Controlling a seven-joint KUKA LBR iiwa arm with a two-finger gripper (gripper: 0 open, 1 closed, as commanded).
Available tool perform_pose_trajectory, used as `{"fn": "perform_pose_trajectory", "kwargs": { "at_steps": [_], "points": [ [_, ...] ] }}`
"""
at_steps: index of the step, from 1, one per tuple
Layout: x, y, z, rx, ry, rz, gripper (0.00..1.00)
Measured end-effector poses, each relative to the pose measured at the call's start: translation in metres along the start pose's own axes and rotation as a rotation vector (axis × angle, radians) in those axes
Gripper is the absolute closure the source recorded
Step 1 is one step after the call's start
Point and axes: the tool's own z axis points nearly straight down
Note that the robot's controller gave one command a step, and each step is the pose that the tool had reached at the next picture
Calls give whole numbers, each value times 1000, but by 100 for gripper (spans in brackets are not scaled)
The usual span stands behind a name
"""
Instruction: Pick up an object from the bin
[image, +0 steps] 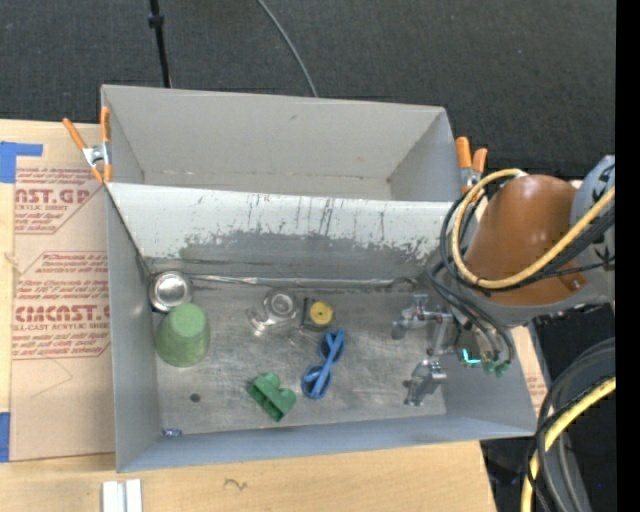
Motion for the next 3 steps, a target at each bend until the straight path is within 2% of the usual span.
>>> {"fn": "perform_pose_trajectory", "kwargs": {
  "at_steps": [1, 2, 3],
  "points": [
    [-80, 67, 87, 1, -16, -168, 0],
    [-53, 80, 94, 11, -42, -416, 0],
    [-48, 83, 98, 5, -26, -421, 100]
  ]
}}
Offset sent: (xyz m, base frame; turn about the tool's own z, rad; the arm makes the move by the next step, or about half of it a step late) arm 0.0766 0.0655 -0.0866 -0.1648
